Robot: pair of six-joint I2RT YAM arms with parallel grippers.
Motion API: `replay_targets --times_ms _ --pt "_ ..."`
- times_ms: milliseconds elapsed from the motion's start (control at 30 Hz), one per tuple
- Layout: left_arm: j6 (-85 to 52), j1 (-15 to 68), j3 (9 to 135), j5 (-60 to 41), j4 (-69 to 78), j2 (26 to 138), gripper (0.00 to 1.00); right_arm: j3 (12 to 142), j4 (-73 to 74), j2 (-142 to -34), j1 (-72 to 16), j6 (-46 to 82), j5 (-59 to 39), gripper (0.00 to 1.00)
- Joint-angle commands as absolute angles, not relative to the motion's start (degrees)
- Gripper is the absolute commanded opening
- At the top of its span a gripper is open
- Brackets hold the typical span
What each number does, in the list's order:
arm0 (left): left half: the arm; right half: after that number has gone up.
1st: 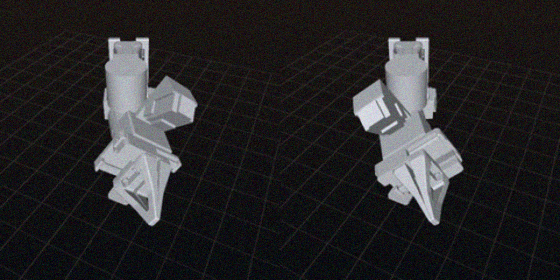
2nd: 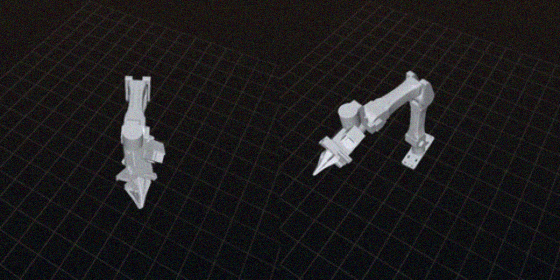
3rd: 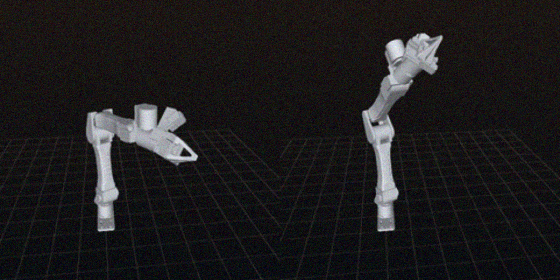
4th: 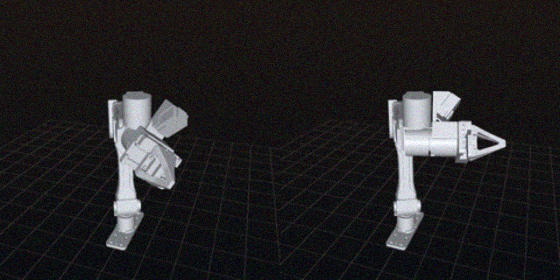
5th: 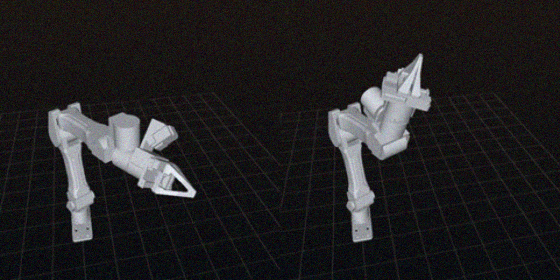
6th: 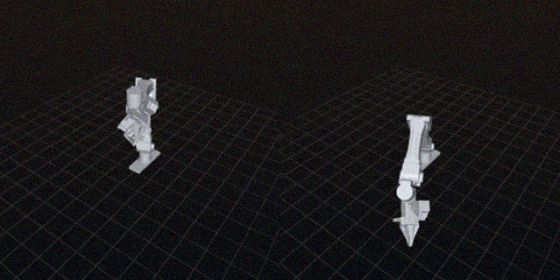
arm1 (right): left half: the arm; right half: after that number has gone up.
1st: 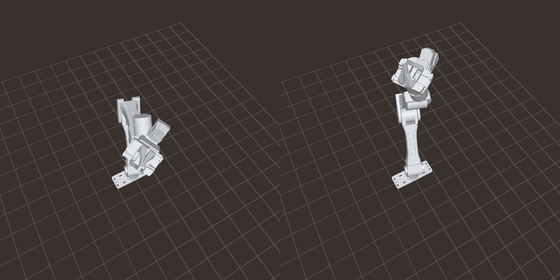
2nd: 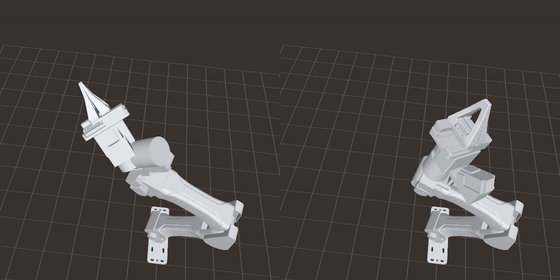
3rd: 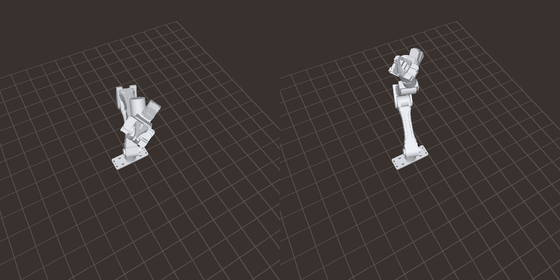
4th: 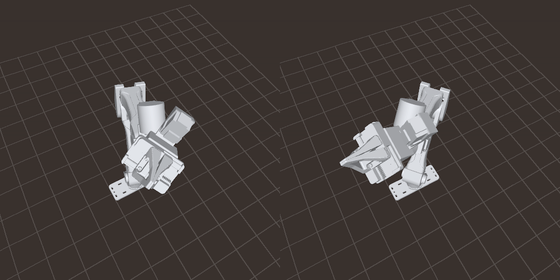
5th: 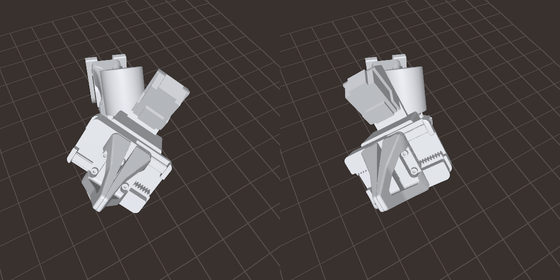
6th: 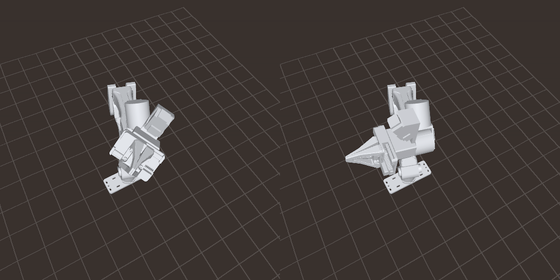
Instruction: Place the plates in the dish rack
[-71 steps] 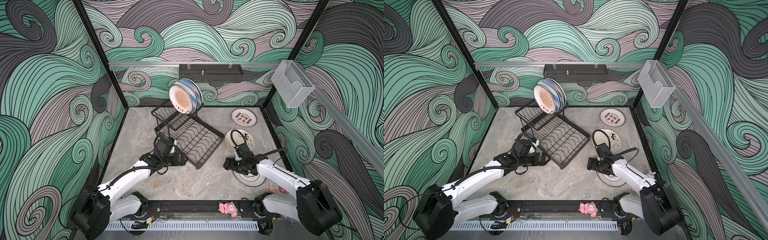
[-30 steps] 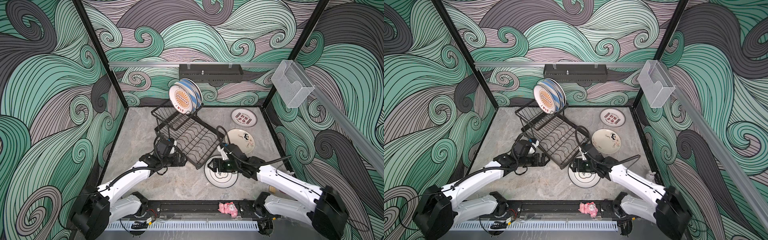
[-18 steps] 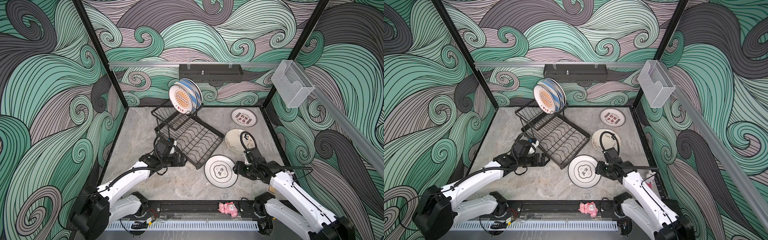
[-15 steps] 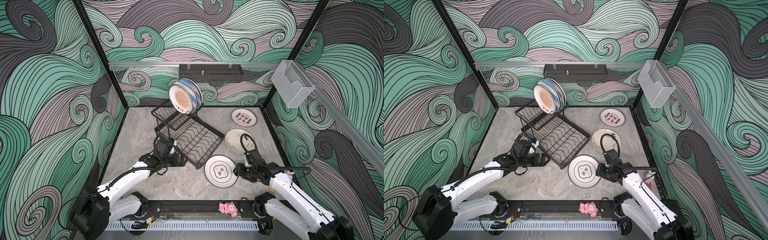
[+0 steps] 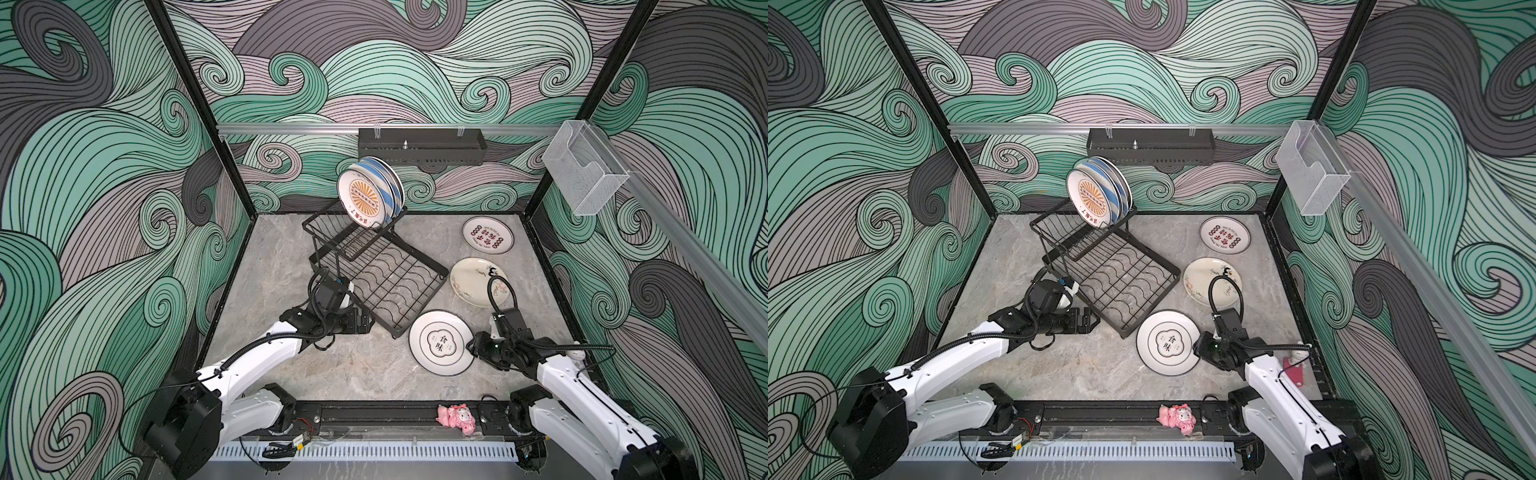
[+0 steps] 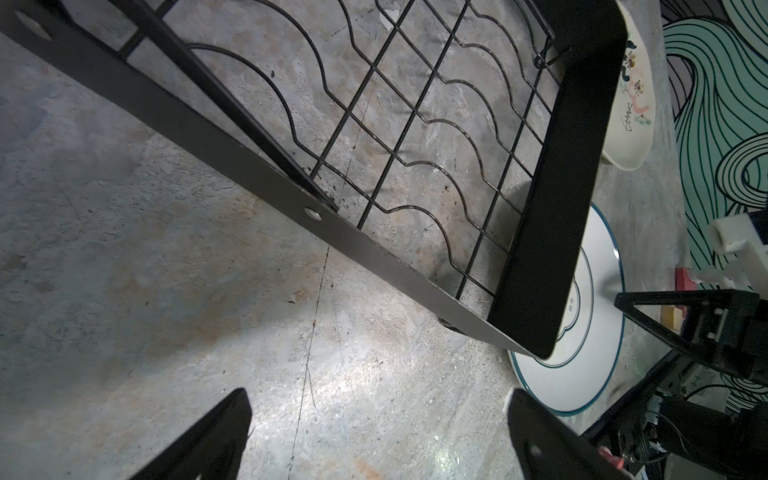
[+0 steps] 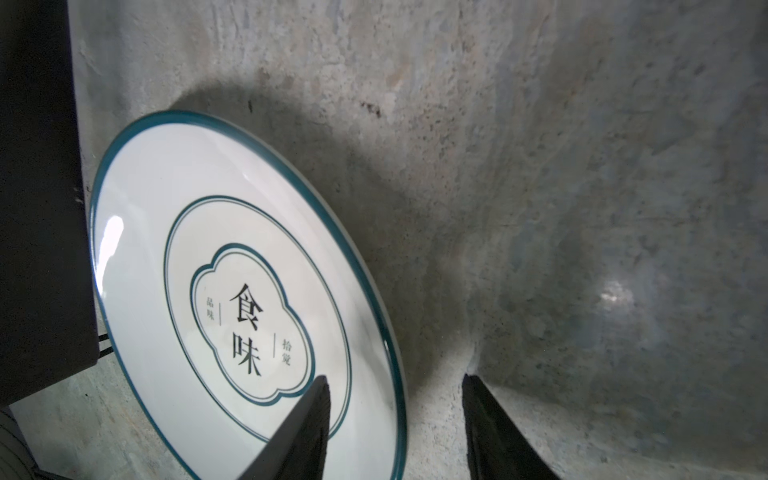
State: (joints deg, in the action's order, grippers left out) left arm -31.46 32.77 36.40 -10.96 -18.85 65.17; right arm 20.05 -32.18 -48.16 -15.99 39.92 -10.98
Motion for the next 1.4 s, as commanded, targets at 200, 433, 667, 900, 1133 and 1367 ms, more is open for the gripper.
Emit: replay_targets --times_ms 200,433,667,900,1133,1367 --pt "-30.3 32.9 38.6 -10.6 -20.2 65.3 0.99 18.4 -28.8 -49.2 -14.4 39.6 -12.3 0.44" --pt "-29.9 32.9 40.1 -10.3 -21.3 65.4 0.98 17.5 -27.1 -50.5 -13.3 39.0 -12.7 0.38" --pt "-29.3 32.9 40.5 -9.7 -21.8 65.3 0.99 15.9 -24.6 -50.1 -12.4 39.1 -14.0 0.37" --pt "-29.3 32.9 40.7 -9.5 -22.1 65.3 0.99 14.9 -22.9 -49.8 -11.7 39.7 -15.7 0.35" --pt "-29.2 32.9 41.0 -8.9 -22.8 65.3 0.99 14.9 -22.1 -52.9 -10.9 39.5 -17.2 0.33" --pt "-29.1 32.9 41.0 -8.5 -23.3 65.5 0.98 15.1 -21.5 -53.2 -10.3 39.4 -17.6 0.16"
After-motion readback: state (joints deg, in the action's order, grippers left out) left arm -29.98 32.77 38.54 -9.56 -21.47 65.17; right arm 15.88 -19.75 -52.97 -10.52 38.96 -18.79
